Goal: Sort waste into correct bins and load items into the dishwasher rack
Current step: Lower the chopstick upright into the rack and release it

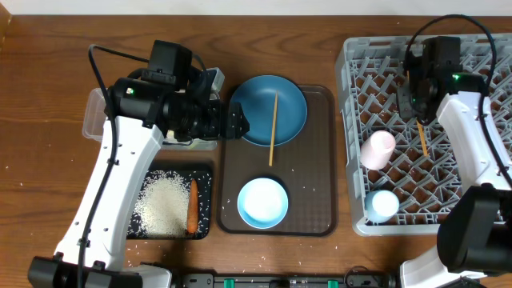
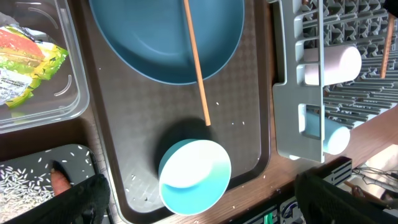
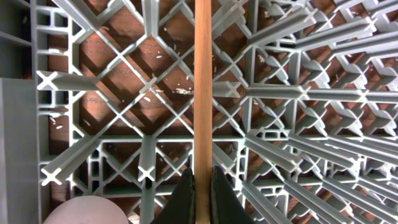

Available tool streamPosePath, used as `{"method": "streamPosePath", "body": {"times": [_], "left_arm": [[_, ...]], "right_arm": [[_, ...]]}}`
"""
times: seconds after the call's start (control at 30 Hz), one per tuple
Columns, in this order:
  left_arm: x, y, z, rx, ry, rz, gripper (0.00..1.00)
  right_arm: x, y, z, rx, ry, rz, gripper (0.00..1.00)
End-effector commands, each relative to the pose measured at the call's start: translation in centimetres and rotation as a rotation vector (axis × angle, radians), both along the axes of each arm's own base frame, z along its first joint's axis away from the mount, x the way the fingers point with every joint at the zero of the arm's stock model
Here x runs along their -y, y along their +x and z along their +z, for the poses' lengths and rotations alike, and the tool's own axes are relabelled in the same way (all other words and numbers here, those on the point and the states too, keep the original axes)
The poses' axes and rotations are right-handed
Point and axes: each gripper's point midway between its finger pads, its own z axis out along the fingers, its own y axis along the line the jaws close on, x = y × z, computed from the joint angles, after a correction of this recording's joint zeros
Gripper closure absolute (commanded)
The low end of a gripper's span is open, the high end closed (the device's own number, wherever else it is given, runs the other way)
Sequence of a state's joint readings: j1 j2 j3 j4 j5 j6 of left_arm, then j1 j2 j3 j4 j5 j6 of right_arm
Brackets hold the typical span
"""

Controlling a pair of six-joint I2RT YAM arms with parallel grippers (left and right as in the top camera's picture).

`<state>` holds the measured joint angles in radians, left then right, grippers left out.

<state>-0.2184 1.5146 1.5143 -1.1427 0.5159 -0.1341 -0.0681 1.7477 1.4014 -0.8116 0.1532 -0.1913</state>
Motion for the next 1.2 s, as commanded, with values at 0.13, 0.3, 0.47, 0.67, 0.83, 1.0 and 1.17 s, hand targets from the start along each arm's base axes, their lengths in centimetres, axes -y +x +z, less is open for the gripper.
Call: {"method": "streamPosePath", "body": {"times": [0.13,0.3,0.47,0.67,0.83,1.0,1.17], "left_arm": [[-0.3,0.1,-0.4,-0.008,0.011,0.008,0.03],[-0.3,0.1,-0.4,-0.008,0.011,0.008,0.03],[-0.3,0.1,-0.4,-0.008,0.011,0.008,0.03],[-0.3,0.1,-0.4,-0.008,0.011,0.008,0.03],[-0.3,0.1,-0.4,-0.008,0.011,0.008,0.03],[-0.3,0.1,-0.4,-0.008,0.011,0.008,0.03],[-0.3,0.1,-0.4,-0.008,0.011,0.008,0.03]], "right_arm": [[0.1,0.0,-0.5,-0.002,0.012,-0.023,0.81],[0.1,0.0,-0.5,-0.002,0.012,-0.023,0.69],[0.1,0.0,-0.5,-0.003,0.013,-0.023,0.64],[0.1,-0.1,-0.5,0.008,0.044,-0.094,0.64],[-1.2,0.0,-0.5,0.017,0.125,-0.099,0.67],[-2.8,-0.2,0.9,0.044,0.209,-0.073,0.67],[-5.1,-0.5,4.1,0.119,0.331,-0.077,0.68]]}}
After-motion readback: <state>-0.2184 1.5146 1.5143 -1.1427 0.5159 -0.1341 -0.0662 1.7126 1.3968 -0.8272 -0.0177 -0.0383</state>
